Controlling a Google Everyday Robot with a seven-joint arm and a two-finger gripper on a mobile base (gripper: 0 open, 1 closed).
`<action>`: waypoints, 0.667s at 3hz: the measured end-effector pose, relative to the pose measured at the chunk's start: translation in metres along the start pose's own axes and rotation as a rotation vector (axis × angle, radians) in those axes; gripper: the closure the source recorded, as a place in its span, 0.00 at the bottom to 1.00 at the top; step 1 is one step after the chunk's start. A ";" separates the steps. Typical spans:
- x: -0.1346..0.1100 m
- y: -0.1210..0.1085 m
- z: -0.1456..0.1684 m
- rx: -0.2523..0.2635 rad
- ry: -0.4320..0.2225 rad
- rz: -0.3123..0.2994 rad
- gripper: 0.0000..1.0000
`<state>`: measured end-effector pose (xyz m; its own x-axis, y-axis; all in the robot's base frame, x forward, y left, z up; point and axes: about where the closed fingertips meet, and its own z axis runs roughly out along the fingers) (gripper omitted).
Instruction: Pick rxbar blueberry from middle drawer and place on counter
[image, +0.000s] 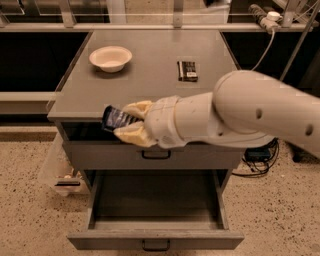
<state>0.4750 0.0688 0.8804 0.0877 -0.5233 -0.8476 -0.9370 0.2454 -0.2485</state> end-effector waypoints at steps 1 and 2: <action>0.006 -0.020 -0.023 0.017 -0.013 -0.040 1.00; 0.016 -0.026 -0.019 0.036 0.020 -0.004 1.00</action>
Offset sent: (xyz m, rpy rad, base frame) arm 0.0290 -0.0363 0.0023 -0.0231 0.0059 -0.0919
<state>0.4942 0.0391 0.8823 0.0839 -0.5404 -0.8372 -0.9240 0.2723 -0.2684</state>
